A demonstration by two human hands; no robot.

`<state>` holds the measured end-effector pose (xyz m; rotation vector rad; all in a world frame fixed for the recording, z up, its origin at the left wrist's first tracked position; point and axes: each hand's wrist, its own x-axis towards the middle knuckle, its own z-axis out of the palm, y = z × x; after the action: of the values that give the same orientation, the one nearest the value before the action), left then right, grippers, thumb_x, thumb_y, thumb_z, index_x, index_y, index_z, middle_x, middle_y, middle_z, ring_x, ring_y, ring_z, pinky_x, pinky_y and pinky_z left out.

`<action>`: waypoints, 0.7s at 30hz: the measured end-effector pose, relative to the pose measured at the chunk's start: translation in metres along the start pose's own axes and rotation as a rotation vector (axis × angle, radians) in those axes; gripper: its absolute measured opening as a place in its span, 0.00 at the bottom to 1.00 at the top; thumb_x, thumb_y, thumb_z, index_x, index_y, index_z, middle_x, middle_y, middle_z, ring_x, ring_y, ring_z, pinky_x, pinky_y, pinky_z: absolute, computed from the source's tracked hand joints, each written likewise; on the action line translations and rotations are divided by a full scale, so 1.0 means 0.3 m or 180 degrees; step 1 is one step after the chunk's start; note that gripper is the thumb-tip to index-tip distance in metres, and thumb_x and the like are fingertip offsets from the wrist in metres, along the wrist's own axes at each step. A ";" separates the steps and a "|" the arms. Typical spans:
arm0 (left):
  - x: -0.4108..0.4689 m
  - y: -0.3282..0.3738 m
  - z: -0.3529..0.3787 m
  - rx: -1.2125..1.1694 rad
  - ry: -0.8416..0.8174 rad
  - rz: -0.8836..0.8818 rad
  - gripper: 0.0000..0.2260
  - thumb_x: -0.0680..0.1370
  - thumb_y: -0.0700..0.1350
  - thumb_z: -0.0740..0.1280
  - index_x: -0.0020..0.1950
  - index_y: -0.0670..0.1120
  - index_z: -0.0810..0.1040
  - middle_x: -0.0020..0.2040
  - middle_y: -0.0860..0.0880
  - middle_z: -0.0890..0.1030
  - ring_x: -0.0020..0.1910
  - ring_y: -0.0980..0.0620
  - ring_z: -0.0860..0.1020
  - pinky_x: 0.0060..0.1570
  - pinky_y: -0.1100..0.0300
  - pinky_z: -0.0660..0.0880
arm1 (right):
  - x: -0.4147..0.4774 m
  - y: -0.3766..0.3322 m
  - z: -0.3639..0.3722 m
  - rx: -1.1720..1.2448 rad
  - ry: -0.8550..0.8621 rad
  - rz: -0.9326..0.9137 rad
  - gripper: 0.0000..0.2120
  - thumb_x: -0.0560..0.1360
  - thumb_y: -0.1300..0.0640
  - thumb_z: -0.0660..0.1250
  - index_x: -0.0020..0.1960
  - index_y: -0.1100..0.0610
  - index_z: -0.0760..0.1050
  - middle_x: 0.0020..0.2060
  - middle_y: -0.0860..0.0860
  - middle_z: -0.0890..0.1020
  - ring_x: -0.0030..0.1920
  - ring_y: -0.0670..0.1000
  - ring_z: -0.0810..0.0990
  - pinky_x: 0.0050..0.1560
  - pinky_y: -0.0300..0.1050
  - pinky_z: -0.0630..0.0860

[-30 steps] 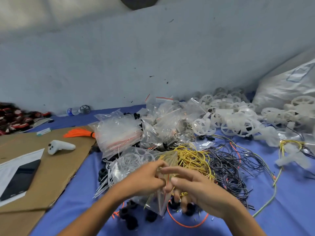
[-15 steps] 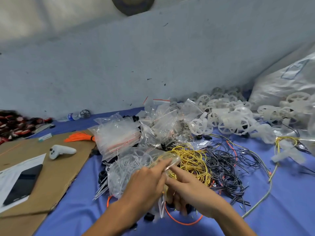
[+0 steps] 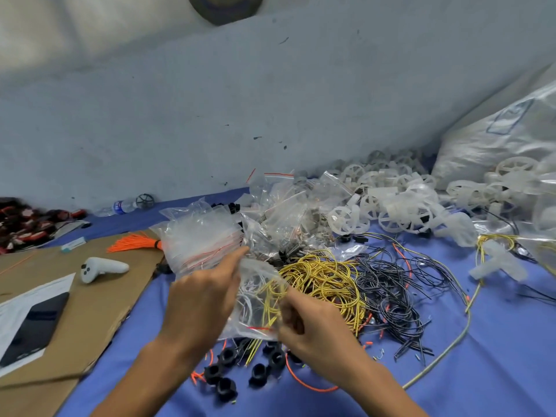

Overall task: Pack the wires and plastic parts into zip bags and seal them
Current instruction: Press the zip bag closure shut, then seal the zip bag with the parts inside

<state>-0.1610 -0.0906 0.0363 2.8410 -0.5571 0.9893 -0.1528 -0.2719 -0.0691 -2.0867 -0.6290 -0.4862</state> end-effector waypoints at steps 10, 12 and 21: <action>-0.091 -0.032 -0.009 -0.0707 -0.0165 -0.0435 0.17 0.75 0.44 0.63 0.60 0.53 0.84 0.24 0.53 0.71 0.22 0.53 0.66 0.24 0.62 0.60 | 0.008 -0.026 -0.037 0.0800 -0.0049 0.0365 0.12 0.69 0.51 0.58 0.38 0.49 0.80 0.53 0.36 0.78 0.61 0.39 0.72 0.60 0.32 0.64; -0.094 -0.047 -0.014 -0.0672 -0.0097 -0.0574 0.17 0.75 0.44 0.63 0.60 0.52 0.84 0.23 0.55 0.66 0.21 0.55 0.63 0.24 0.58 0.61 | 0.018 -0.002 -0.073 0.0470 0.0578 0.0522 0.10 0.71 0.51 0.59 0.38 0.48 0.79 0.47 0.38 0.79 0.56 0.42 0.74 0.57 0.37 0.67; -0.128 -0.075 -0.003 -0.0591 -0.0205 -0.0491 0.17 0.75 0.43 0.64 0.60 0.52 0.84 0.26 0.54 0.67 0.23 0.52 0.63 0.24 0.61 0.60 | -0.011 0.105 -0.124 -0.2313 -0.0278 0.1397 0.13 0.74 0.41 0.57 0.47 0.47 0.74 0.47 0.45 0.75 0.51 0.52 0.67 0.56 0.51 0.61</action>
<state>-0.1813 -0.0576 0.0144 2.7106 -0.4043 0.7797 -0.1405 -0.3192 -0.0709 -2.8437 -0.0038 -0.4011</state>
